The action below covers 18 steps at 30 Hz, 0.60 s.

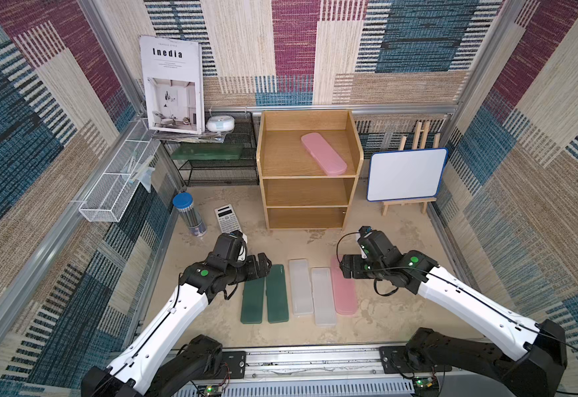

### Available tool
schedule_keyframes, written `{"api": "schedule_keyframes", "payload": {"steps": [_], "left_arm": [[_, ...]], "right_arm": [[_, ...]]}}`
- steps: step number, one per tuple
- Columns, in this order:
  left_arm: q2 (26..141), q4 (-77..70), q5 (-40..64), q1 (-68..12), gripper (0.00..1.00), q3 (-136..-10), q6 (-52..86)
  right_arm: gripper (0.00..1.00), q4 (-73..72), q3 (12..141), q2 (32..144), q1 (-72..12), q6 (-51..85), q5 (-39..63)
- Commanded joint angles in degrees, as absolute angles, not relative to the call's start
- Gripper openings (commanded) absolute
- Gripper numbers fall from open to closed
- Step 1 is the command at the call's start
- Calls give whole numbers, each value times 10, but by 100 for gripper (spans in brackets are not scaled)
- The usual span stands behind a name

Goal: Place the pencil cases on the shelf according to color
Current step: Pick up the pencil case from the center of the board.

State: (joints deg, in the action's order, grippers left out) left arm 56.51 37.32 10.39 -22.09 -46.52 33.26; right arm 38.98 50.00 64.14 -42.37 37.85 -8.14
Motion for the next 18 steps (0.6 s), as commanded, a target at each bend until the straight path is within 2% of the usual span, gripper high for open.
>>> {"api": "schedule_keyframes", "payload": {"steps": [1,8,18], "left_arm": [[561,372,97,-221,100,-460,323],[554,365,96,-221,100,-461,319],[577,357,95,-221,100,-462,358]], "right_arm": [[92,365,469,658,-451,448,-80],[99,343,425,691,-484,483,-102],[99,328,407,760,-484,454,-111]]}}
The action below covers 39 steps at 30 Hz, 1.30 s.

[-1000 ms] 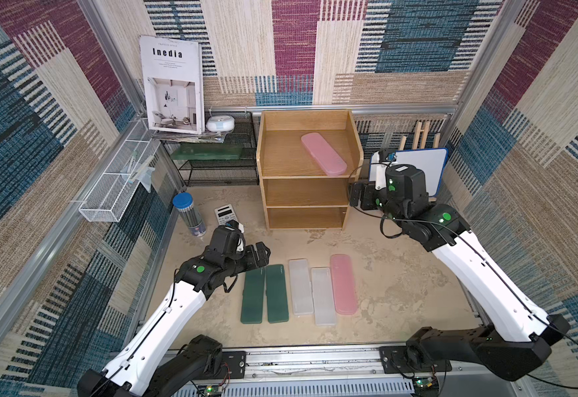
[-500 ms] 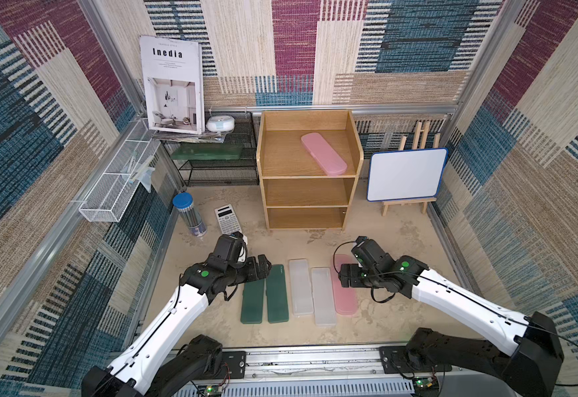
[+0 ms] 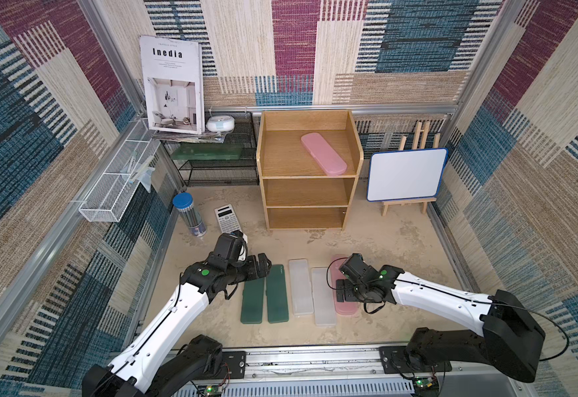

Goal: Place the pencil cases on the shelf according to color
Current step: Pick up the pencil case from the center of the board.

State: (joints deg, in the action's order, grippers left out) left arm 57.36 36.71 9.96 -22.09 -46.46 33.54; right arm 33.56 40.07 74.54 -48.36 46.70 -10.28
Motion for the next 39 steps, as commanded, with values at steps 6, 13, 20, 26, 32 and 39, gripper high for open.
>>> {"api": "schedule_keyframes", "payload": {"steps": [6,13,20,26,32,39], "left_arm": [[594,350,98,-222,100,-459,371],[595,348,86,-223,100,-463,376],[625,336,110,-223,100,-481,361],[621,319,113,-223,100,-463,361],[622,324,110,-223,100,-466,353],[621,319,108,-223,100,-461,352]], "right_arm": [[99,303,407,797,-484,435,-87],[99,299,410,801,-484,451,-90],[99,366,424,805,-484,494,-119],[99,378,417,739,-484,491,-113],[99,364,409,724,-485,488,-80],[99,338,401,752,-510,513,-85]]}}
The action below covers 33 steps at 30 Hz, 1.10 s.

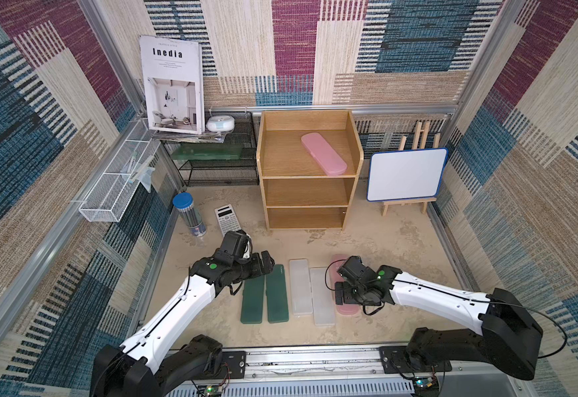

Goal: Place the pencil cases on the shelf according to color
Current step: Pick up the pencil case from the center of the board.

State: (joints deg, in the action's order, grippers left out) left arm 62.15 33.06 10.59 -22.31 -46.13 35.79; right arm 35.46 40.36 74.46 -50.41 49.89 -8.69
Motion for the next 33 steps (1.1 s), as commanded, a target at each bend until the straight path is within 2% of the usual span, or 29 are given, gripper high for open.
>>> {"api": "schedule_keyframes", "payload": {"steps": [1,20,25,33], "left_arm": [[621,320,108,-223,100,-461,352],[627,316,114,-223,100,-460,351],[628,317,112,-223,100,-461,348],[626,321,112,-223,100,-467,347]], "right_arm": [[99,335,400,757,-512,515,-85],[100,372,412,851,-555,579,-119],[95,362,388,833,-559,594,-119],[78,391,378,769,-565,603,-141]]}}
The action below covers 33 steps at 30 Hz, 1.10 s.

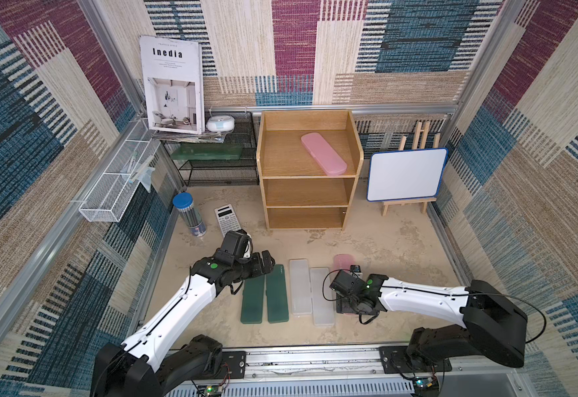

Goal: Place the pencil cases on the shelf according to color
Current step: Pick up the pencil case from the center of the board, then place the pencil case on the shelf.

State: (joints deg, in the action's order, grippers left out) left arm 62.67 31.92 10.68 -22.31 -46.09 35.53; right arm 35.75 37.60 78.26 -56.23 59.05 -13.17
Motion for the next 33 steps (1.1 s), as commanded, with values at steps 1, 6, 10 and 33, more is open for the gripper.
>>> {"api": "schedule_keyframes", "payload": {"steps": [1,6,10,33], "left_arm": [[625,322,112,-223,100,-468,346],[619,328,107,-222,100,-481,345],[615,333,100,-223,100,-493,344],[666,343,90,-221,99,-601,328]], "right_arm": [[76,397,381,761,-566,603,-144],[71,435,410,736,-573,602,-160],[70,471,448,723,-581,600,-177],[75,435,869,808,-565,323,-281]]}}
